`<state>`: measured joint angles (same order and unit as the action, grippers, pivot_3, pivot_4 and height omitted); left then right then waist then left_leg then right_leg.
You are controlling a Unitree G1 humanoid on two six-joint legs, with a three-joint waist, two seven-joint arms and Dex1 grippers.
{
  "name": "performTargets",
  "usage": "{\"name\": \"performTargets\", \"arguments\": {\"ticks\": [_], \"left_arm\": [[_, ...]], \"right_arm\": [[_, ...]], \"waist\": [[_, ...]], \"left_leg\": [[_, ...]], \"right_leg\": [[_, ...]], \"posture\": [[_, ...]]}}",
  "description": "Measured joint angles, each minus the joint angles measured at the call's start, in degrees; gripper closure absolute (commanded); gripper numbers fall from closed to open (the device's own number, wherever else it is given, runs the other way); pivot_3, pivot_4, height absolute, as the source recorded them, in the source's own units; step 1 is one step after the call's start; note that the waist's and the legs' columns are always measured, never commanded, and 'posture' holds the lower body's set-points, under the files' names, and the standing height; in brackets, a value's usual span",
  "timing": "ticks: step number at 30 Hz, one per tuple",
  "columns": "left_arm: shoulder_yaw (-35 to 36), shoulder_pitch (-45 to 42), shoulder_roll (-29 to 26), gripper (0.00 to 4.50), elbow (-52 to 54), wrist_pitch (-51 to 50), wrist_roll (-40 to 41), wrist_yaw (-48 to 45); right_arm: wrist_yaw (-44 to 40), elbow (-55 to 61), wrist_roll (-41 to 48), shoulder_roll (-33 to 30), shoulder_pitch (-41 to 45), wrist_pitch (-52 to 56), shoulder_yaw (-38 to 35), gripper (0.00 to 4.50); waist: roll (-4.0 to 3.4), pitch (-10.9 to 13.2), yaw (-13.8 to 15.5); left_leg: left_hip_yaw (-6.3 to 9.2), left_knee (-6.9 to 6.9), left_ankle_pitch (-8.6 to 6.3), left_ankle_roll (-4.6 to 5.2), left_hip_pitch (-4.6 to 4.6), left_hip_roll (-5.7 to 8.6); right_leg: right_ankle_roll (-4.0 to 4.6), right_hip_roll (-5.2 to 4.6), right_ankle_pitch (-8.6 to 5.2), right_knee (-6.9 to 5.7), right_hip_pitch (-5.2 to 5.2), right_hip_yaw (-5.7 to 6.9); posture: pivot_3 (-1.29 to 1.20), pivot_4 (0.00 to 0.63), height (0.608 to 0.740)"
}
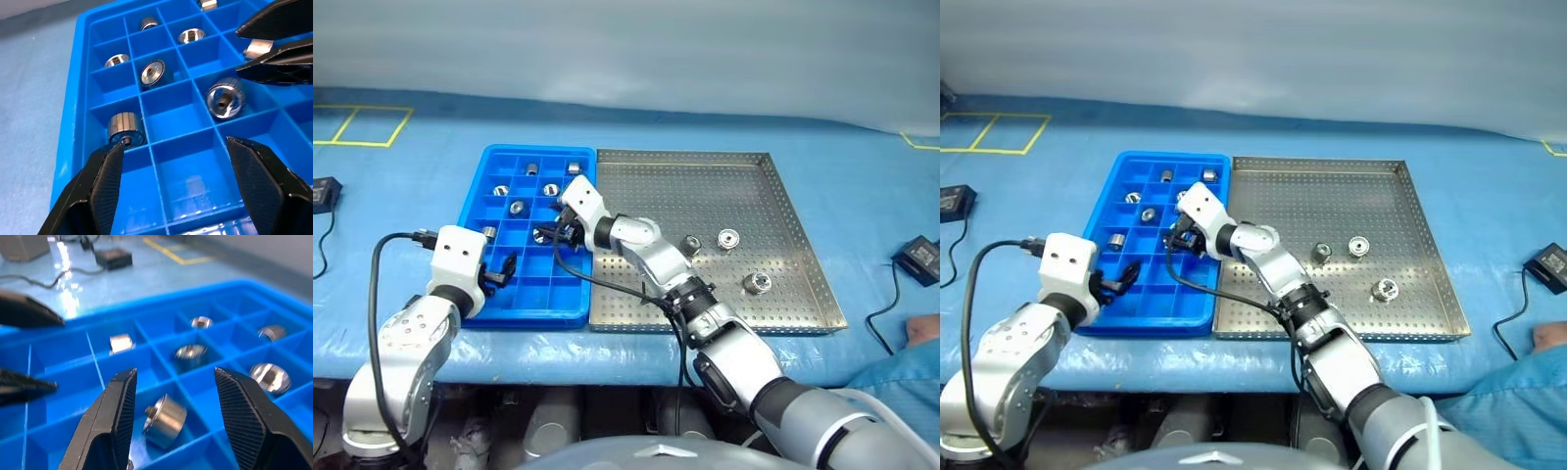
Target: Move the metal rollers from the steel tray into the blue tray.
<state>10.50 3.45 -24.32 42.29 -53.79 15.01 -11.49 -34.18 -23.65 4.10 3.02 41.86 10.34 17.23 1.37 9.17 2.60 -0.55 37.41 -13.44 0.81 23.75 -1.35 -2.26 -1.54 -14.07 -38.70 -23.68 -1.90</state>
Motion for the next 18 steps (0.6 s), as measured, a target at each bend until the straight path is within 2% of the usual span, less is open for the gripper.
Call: {"name": "performTargets", "arguments": {"ticks": [5,9,12,18], "left_arm": [[-4.0,-8.2,4.4,0.87,-3.0,3.4,4.3,-4.0],[-12.8,-16.0,5.5,0.87,-8.4,6.0,5.3,-8.8],[-18.6,-20.1,5.8,0.87,-14.1,7.8,4.5,-11.6],[-27.7,-26.6,6.9,0.87,-29.7,13.0,-0.4,-15.9]], "right_arm": [[0.8,30.5,2.1,-10.0,-9.9,10.1,-4.2,1.85],[1.0,48.3,4.0,-20.0,-19.7,20.3,-9.2,1.85],[0.4,55.6,4.4,-25.5,-26.0,25.3,-9.2,1.85],[1.8,62.9,6.0,-28.2,-33.2,30.5,-9.0,1.85]], "waist": [[0.00,0.0,0.2],[-0.04,0.0,-0.8],[-0.08,0.0,-2.7],[-0.11,0.0,-5.9]], "left_leg": [[0.36,0.07,0.00,0.01,0.10,0.16],[0.35,0.08,0.00,0.02,0.10,0.16],[0.28,0.08,0.00,0.04,0.07,0.11],[0.26,0.24,0.01,0.03,0.03,0.14]], "right_leg": [[-0.01,-0.18,0.00,0.11,0.19,0.44],[0.02,-0.03,-0.02,0.13,0.23,0.47],[0.05,0.11,-0.04,0.12,0.22,0.40],[0.03,0.40,-0.07,0.06,0.25,0.28]], "posture": [[0.06,0.150,0.740],[-0.02,0.150,0.740],[-0.09,0.150,0.740],[-0.16,0.150,0.740]]}}
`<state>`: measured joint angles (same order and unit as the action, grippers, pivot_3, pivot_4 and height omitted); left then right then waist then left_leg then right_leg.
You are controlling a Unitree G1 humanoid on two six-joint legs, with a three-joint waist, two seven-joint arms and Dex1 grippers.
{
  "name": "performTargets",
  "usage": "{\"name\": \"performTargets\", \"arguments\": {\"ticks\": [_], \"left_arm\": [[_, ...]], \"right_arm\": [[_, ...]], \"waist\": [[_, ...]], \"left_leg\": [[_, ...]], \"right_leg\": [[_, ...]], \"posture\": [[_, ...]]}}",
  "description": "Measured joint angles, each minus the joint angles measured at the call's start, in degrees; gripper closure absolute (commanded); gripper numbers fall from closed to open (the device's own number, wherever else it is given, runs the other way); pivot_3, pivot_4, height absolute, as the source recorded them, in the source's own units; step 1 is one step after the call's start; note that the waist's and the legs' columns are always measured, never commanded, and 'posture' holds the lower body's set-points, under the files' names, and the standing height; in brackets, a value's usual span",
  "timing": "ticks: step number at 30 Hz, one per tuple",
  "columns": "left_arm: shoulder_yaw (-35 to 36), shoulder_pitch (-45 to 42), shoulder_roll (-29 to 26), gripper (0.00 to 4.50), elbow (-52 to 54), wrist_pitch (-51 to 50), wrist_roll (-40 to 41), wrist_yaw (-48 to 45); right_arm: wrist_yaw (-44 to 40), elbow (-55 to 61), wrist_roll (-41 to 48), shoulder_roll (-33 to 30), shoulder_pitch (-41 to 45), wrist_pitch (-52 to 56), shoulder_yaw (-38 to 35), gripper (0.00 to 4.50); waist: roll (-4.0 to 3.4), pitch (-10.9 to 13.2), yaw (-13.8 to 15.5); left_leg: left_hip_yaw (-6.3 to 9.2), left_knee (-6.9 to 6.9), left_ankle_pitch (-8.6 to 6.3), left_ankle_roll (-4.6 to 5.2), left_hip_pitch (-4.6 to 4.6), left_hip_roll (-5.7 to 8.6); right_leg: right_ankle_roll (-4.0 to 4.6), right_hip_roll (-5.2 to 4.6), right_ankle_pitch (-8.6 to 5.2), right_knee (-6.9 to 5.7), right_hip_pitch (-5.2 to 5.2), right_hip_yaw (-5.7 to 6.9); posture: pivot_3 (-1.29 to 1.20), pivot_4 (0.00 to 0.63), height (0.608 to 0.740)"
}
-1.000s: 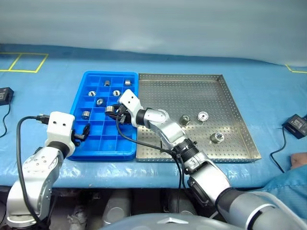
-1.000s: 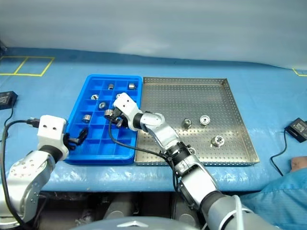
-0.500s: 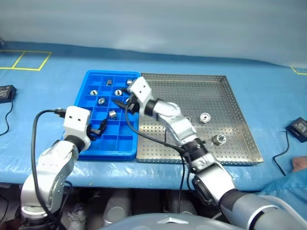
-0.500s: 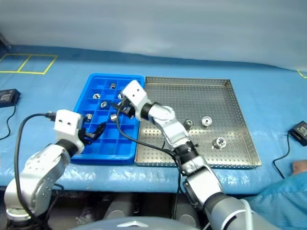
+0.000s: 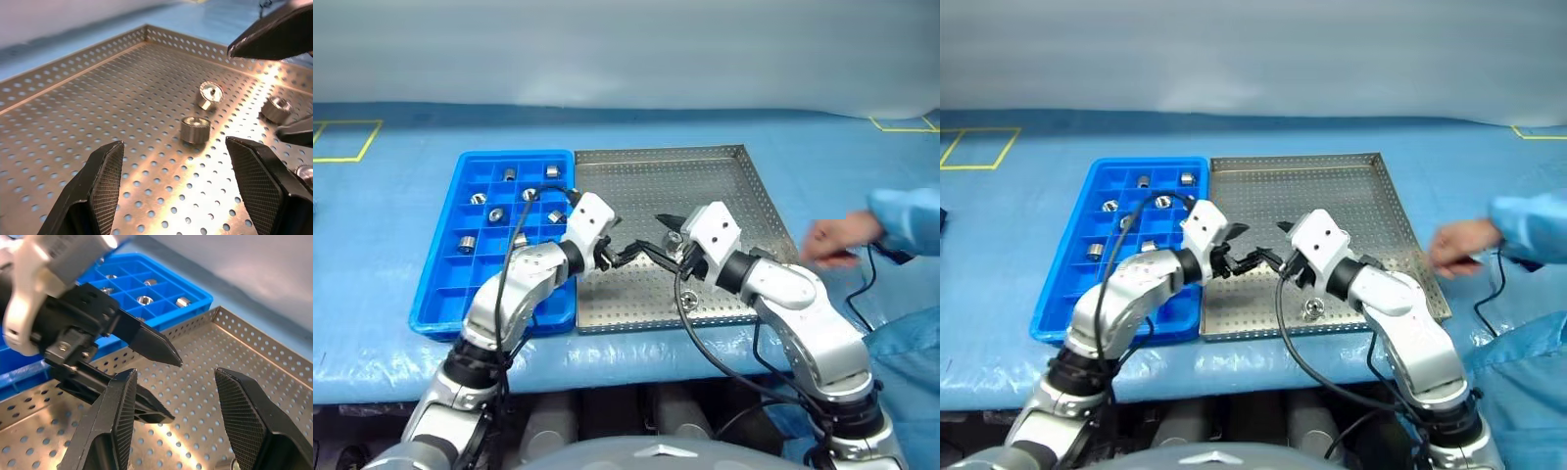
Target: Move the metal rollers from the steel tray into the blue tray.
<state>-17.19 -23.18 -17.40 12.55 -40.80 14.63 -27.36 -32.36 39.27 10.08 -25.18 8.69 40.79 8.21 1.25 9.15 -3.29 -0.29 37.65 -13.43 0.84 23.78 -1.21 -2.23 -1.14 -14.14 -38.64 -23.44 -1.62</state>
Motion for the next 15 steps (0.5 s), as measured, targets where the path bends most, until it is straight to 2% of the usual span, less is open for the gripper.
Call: {"name": "performTargets", "arguments": {"ticks": [3,7,15], "left_arm": [[-2.6,-3.2,1.6,0.87,-8.6,3.4,-4.7,1.2],[-2.4,-6.9,5.2,0.87,-18.7,6.7,-7.8,3.4],[-2.2,-9.4,9.8,0.87,-27.1,10.3,-7.9,0.0]], "right_arm": [[0.2,1.7,0.0,-2.4,-3.6,1.8,1.3,1.85],[0.1,4.0,0.8,-3.4,-6.0,3.4,3.3,1.85],[2.5,4.8,0.8,-3.5,-6.2,3.8,4.9,1.85]], "waist": [[0.00,0.0,-0.6],[0.01,0.0,-1.3],[0.01,0.0,-2.2]], "left_leg": [[0.00,0.11,0.00,0.02,0.03,0.03],[-0.02,0.19,0.00,0.08,0.06,0.01],[-0.17,0.23,-0.02,0.20,0.05,0.05]], "right_leg": [[-0.34,-0.01,-0.11,0.00,0.03,-0.08],[-0.56,0.00,-0.05,0.01,0.02,-0.33],[-0.75,-0.01,-0.01,0.01,0.00,-0.64]], "posture": [[-0.18,0.150,0.740],[-0.20,0.150,0.740],[-0.22,0.150,0.740]]}}
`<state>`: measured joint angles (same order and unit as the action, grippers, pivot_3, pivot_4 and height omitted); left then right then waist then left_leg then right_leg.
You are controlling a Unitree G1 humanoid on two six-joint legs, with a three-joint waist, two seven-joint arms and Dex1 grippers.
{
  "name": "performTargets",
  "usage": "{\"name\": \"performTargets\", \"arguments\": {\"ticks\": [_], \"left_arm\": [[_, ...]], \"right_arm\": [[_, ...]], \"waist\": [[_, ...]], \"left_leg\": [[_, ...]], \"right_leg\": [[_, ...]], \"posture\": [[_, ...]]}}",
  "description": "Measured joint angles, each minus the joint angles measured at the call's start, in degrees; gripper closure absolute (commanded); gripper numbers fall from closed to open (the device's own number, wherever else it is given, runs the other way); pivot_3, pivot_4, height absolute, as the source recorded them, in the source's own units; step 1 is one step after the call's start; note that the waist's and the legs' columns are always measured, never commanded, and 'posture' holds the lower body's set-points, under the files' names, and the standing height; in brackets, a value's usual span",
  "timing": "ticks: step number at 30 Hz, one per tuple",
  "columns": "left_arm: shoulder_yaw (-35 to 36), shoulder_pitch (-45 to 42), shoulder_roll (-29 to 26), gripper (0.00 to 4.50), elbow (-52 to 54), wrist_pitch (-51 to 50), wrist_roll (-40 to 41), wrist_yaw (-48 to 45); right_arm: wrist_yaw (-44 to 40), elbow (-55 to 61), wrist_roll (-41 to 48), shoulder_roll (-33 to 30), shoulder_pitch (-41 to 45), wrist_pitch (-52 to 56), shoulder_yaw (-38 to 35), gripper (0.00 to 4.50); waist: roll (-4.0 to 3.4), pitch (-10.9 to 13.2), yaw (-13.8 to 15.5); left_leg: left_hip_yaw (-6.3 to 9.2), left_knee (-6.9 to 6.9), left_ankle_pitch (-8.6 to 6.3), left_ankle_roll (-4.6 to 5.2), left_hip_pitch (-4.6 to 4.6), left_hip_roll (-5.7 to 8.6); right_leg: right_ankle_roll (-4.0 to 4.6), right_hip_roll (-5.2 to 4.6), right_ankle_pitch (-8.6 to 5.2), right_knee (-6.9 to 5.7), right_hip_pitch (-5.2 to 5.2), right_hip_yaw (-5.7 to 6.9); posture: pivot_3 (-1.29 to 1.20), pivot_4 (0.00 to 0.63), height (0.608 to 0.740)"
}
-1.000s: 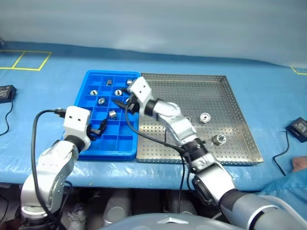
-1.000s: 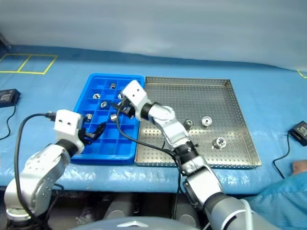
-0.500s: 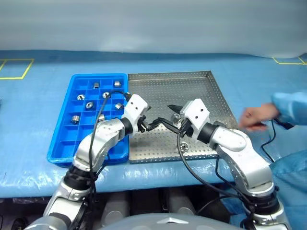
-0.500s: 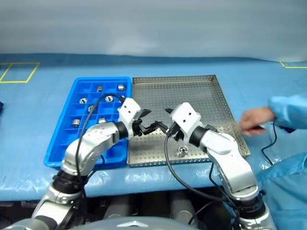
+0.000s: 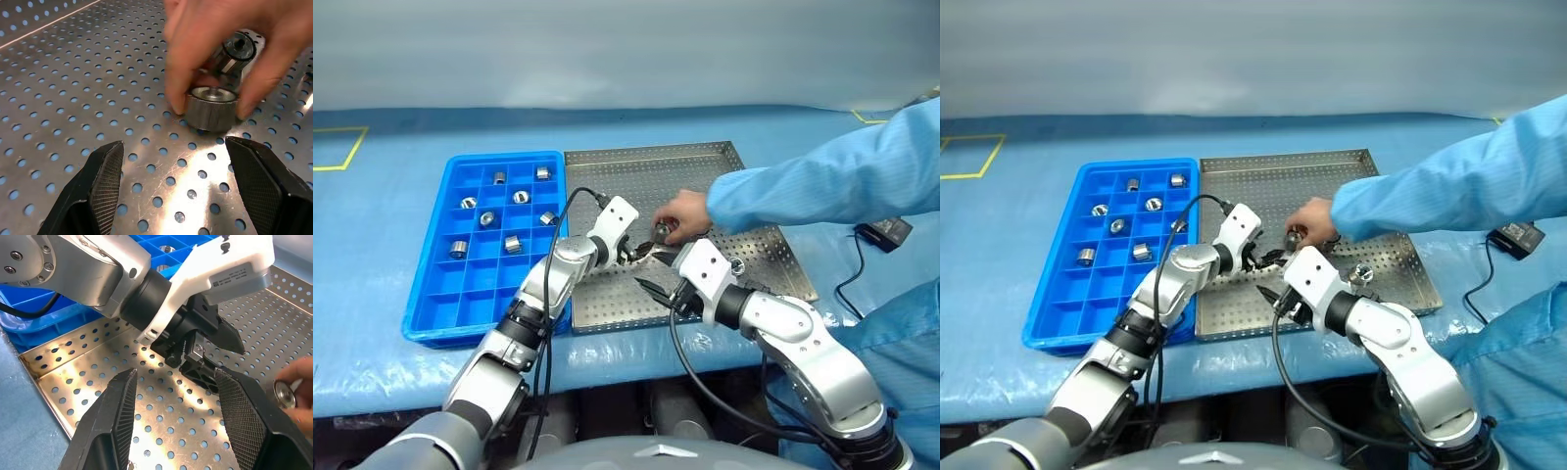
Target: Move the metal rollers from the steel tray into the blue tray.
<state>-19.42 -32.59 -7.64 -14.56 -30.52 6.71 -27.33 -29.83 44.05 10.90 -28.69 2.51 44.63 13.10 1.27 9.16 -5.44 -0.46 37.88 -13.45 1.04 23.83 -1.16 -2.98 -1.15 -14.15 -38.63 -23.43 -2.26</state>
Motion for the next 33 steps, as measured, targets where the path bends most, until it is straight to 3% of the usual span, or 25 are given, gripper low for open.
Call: {"name": "performTargets", "arguments": {"ticks": [23,33], "left_arm": [[1.2,1.1,-2.1,0.87,1.9,-0.2,-1.0,-3.2],[0.9,8.4,-15.8,0.87,22.1,-4.2,8.0,-21.1]], "right_arm": [[1.9,-3.4,-0.5,0.1,0.8,-2.0,1.8,1.85],[2.4,-3.3,-0.6,-1.0,-0.7,-1.6,-0.1,1.85]], "waist": [[0.00,0.0,-0.6],[-0.01,0.0,-0.8]], "left_leg": [[-0.04,0.01,0.00,0.02,0.00,0.00],[-0.14,0.05,0.01,0.02,-0.06,-0.06]], "right_leg": [[-0.04,0.00,0.03,-0.01,-0.01,-0.08],[-0.03,0.00,0.02,-0.11,-0.04,-0.17]], "posture": [[-0.19,0.150,0.740],[-0.19,0.150,0.740]]}}
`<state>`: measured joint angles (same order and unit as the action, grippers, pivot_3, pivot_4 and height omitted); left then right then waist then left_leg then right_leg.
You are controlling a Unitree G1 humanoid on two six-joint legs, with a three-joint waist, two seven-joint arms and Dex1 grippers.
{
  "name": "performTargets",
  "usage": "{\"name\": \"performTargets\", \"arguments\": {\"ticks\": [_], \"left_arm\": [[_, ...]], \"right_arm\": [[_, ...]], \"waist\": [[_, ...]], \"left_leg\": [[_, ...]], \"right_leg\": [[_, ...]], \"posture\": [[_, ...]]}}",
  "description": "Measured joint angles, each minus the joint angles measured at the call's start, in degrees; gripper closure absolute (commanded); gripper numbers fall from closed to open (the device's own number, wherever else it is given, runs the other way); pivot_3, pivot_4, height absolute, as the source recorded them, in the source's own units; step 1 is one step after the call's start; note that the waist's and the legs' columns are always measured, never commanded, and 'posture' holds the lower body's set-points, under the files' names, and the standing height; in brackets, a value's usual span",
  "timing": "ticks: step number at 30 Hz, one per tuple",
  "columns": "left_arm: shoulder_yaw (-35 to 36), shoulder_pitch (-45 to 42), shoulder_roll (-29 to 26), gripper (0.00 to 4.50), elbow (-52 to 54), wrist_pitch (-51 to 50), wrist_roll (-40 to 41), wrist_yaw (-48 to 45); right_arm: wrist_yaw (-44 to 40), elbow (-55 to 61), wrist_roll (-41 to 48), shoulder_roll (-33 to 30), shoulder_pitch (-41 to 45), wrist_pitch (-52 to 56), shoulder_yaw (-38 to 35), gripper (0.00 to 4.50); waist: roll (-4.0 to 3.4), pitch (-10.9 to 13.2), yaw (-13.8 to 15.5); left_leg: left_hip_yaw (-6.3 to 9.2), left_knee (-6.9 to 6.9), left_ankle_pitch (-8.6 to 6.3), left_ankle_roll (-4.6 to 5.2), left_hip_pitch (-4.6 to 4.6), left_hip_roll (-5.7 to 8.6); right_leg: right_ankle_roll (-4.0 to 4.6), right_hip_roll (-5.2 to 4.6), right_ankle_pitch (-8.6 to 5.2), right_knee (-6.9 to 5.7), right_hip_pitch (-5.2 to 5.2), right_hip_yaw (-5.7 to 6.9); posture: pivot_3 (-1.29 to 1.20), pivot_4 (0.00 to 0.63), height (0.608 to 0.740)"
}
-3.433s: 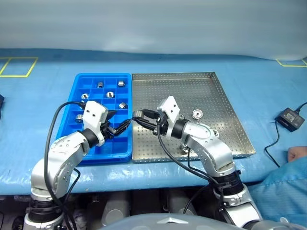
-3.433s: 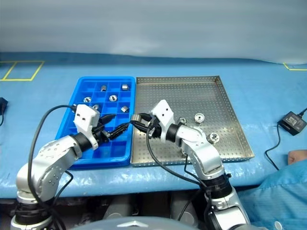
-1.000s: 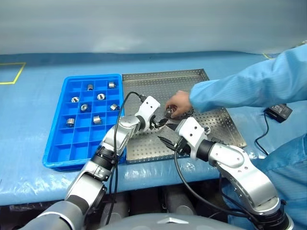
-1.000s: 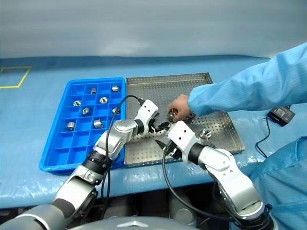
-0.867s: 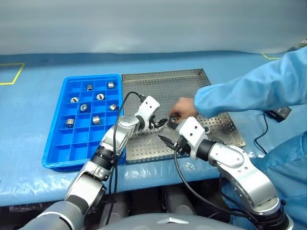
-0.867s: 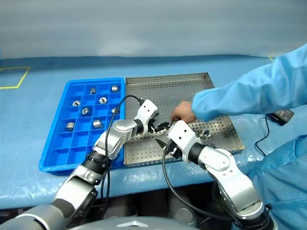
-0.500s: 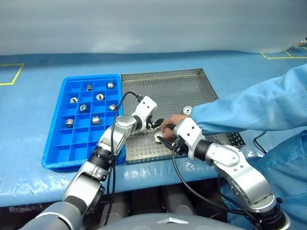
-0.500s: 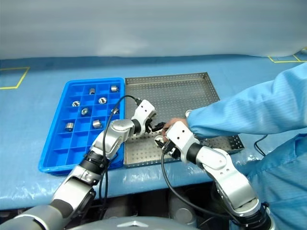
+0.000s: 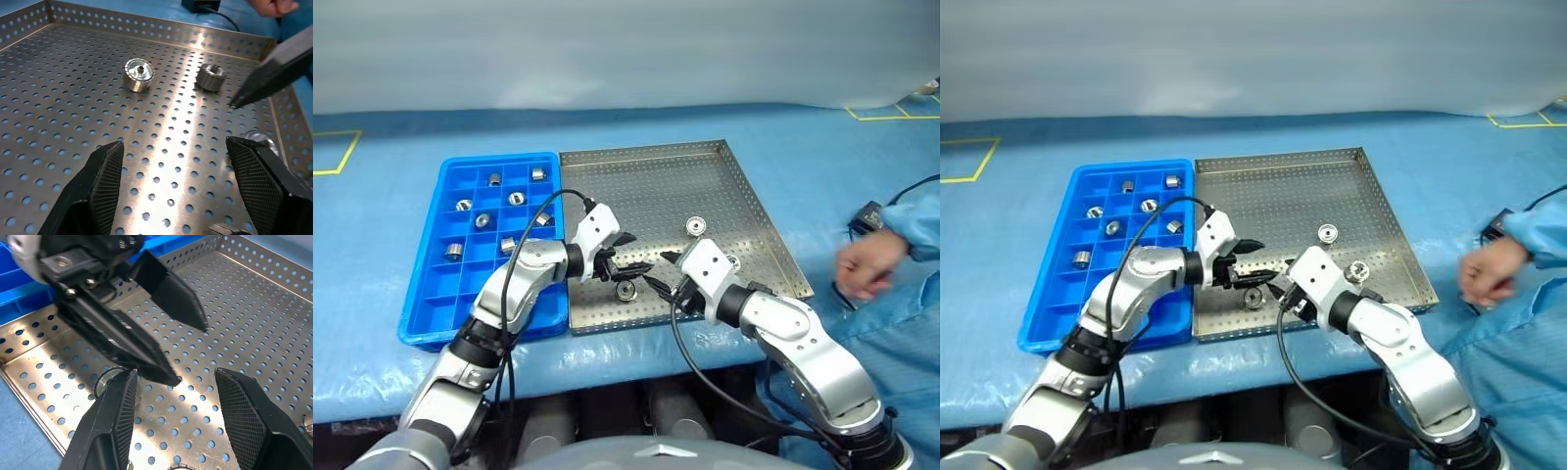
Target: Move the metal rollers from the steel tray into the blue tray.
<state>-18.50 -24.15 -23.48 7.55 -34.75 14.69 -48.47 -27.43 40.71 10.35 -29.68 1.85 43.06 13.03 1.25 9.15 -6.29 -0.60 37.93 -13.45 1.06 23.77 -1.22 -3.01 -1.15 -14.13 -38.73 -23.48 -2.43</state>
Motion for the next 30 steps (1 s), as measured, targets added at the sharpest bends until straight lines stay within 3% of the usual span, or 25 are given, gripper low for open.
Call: {"name": "performTargets", "arguments": {"ticks": [6,12,15,19,26,30], "left_arm": [[-2.1,2.8,-4.6,0.87,2.8,-1.1,-1.0,-2.4],[-6.0,1.4,-0.3,0.87,-0.8,0.4,-4.4,-0.8],[-7.5,1.2,2.1,1.51,-4.9,0.3,-6.0,1.1],[-8.4,0.4,2.1,2.73,-5.5,0.5,-8.6,1.9],[-9.0,-0.7,0.9,2.73,-5.4,1.6,-11.3,2.5],[-5.4,-0.8,2.5,2.73,-5.3,1.2,-10.6,5.0]], "right_arm": [[0.1,0.0,0.2,0.2,0.2,0.0,0.8,1.85],[0.0,-0.1,0.3,0.2,1.6,0.0,0.7,1.85],[0.0,0.0,0.3,0.2,1.7,0.0,0.7,1.81],[0.2,0.0,0.3,0.2,1.7,0.1,0.5,1.81],[0.9,0.0,0.2,0.2,1.7,0.1,0.0,1.81],[1.1,-0.7,0.3,0.2,1.4,0.1,0.1,1.81]], "waist": [[0.00,0.0,0.1],[-0.03,0.0,1.0],[-0.02,0.0,0.9],[-0.03,0.0,0.8],[-0.02,0.0,0.8],[-0.02,0.0,0.9]], "left_leg": [[-0.10,0.01,0.03,0.06,-0.03,0.01],[-0.18,0.03,0.05,0.13,-0.09,0.02],[-0.28,0.03,0.06,0.15,-0.05,0.01],[-0.34,0.01,0.05,0.15,-0.08,-0.02],[-0.46,0.04,0.03,0.20,-0.09,-0.02],[-0.48,0.04,0.03,0.23,-0.04,-0.02]], "right_leg": [[-0.06,-0.02,0.03,0.00,0.01,-0.06],[-0.11,-0.04,0.06,0.01,0.06,-0.09],[-0.15,-0.01,0.08,0.00,-0.02,-0.17],[-0.15,0.02,0.08,-0.01,-0.02,-0.22],[-0.21,-0.01,0.12,0.00,-0.03,-0.30],[-0.23,-0.02,0.13,0.00,-0.07,-0.31]], "posture": [[-0.17,0.150,0.740],[-0.17,0.150,0.740],[-0.18,0.150,0.740],[-0.18,0.150,0.740],[-0.18,0.150,0.740],[-0.16,0.150,0.740]]}}
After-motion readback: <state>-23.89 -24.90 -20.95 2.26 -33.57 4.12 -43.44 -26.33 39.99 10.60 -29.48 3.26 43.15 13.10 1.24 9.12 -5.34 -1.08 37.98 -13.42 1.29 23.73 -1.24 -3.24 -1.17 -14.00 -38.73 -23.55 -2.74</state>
